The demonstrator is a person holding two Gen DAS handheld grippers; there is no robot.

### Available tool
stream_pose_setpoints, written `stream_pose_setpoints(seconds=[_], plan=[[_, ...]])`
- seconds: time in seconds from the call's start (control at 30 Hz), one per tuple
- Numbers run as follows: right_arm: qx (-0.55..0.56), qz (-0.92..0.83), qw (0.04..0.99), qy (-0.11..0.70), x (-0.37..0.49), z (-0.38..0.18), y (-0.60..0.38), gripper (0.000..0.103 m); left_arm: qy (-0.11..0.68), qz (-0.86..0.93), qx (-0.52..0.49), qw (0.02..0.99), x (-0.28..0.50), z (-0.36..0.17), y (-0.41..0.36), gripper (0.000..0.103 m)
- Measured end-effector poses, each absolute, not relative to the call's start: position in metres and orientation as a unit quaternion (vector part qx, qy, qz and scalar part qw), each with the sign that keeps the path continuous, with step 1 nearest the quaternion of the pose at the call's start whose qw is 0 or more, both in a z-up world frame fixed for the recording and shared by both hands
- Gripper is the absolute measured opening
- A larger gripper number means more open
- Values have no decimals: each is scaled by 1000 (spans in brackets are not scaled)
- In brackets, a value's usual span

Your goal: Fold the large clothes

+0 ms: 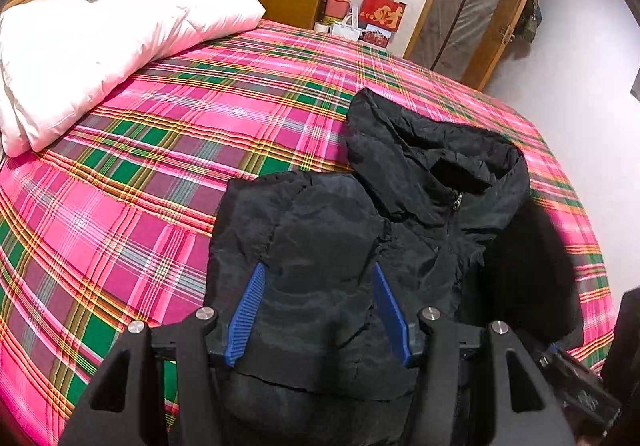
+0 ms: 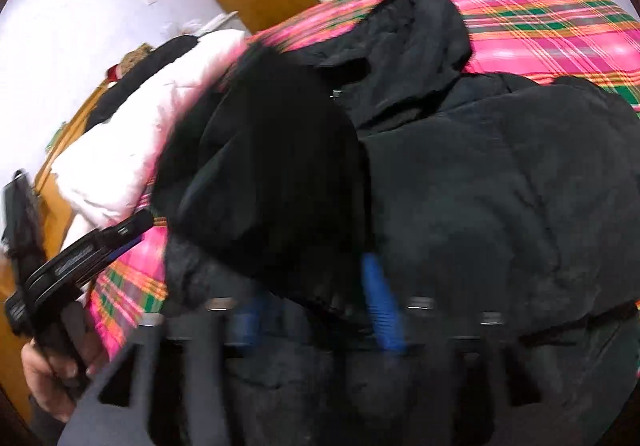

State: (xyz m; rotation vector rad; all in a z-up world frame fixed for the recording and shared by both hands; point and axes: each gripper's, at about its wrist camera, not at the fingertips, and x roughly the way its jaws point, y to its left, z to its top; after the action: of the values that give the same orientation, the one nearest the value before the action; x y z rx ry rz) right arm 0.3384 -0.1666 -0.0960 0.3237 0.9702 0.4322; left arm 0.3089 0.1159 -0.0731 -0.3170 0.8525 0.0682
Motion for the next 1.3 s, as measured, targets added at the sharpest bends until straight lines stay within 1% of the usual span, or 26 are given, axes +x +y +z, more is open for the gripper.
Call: stream_pose_setpoints(seconds=[0.1,0.23,0.4,0.47,0.5,0.53,0.57,0.67,0.7,0.8,0.87,1.03,1.17,1.2,1.27,1.3], plan=[[139,219,854,451,327,-77,-164,67,403,32,-171,898,306,-68,123,58],[123,215,873,419,312,-46,-174,67,399,-4,-202,894,305,-65,121,58],[127,126,904,389,307,-33,-245,67,427,-66,-203,879,311,-76,95,58],[135,80,911,381,311,-37,-287,67,419,-86,-193,883,310,-75,82,58],[137,50,913,380,314,-44,-308,62,413,-98,-188,886,309,-73,75,58],[139,32,912,384,319,-50,-320,46,406,-109,-182,889,309,-71,68,58],[149,18,907,395,326,-63,-335,41,400,-117,-176,892,309,-70,63,58],[158,15,885,438,343,-105,-347,33,391,-137,-151,898,313,-75,42,58],[140,23,881,452,347,-121,-340,33,396,-138,-143,897,317,-81,36,58],[93,33,883,459,349,-144,-323,33,431,-127,-115,886,327,-105,19,57],[95,34,880,464,351,-146,-322,33,464,-96,-74,878,333,-126,12,45],[75,34,877,474,358,-151,-316,33,468,-79,-22,880,334,-144,2,45],[46,16,869,492,357,-142,-309,33,473,-76,-37,877,334,-145,5,45],[50,9,869,491,355,-130,-310,33,477,-76,-48,874,333,-142,9,45],[64,11,882,466,345,-106,-312,33,479,-76,-68,872,332,-129,20,44],[71,15,890,450,340,-94,-311,33,468,-79,-77,877,330,-119,25,44]])
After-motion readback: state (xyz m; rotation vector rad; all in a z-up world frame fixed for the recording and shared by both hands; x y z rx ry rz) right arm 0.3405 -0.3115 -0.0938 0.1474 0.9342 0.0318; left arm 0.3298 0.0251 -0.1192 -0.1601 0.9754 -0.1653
